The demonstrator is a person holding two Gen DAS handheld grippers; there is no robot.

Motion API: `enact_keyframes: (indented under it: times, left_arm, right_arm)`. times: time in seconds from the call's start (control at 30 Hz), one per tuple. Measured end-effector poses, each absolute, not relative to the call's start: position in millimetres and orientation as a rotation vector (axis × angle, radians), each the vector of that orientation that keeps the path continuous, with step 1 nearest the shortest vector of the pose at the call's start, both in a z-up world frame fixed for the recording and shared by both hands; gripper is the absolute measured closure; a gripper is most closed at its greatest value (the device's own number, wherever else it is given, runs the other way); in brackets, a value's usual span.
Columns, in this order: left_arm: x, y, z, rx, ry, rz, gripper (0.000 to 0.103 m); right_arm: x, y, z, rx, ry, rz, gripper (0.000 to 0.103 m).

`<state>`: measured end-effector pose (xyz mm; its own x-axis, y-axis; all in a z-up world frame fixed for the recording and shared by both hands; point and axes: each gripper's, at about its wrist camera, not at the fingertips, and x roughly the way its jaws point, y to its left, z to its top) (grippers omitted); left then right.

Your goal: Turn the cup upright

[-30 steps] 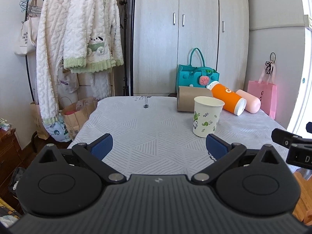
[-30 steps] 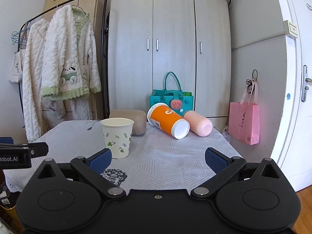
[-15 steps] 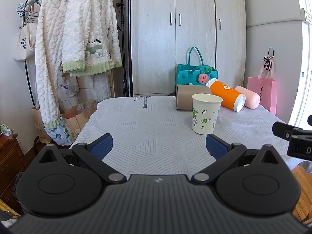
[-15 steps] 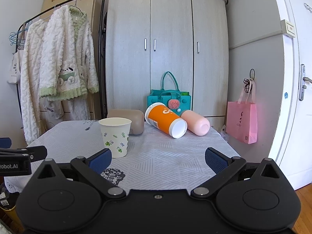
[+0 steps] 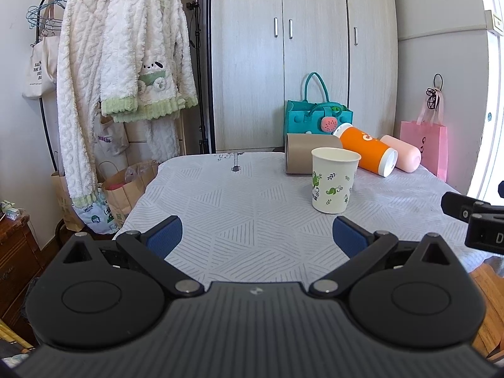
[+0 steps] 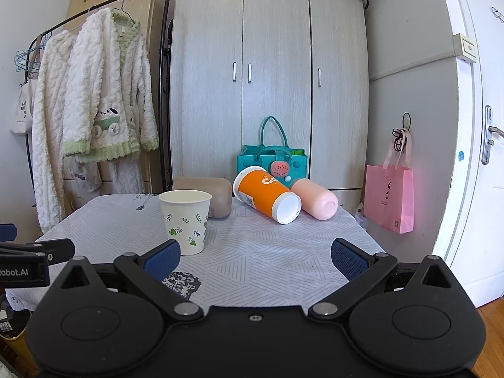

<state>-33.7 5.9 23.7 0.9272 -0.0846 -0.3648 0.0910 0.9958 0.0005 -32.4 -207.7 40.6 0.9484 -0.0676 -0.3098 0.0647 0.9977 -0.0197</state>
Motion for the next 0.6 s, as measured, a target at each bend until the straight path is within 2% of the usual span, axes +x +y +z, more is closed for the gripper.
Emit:
enact_keyframes:
  times: [0.6]
  left_arm:
    - [-34.5, 5.8, 19.3, 0.026, 0.383, -0.09, 0.0]
  right_arm:
    - [-30.8, -209.5, 39.9, -0.007, 0.313, -0.074, 0.0]
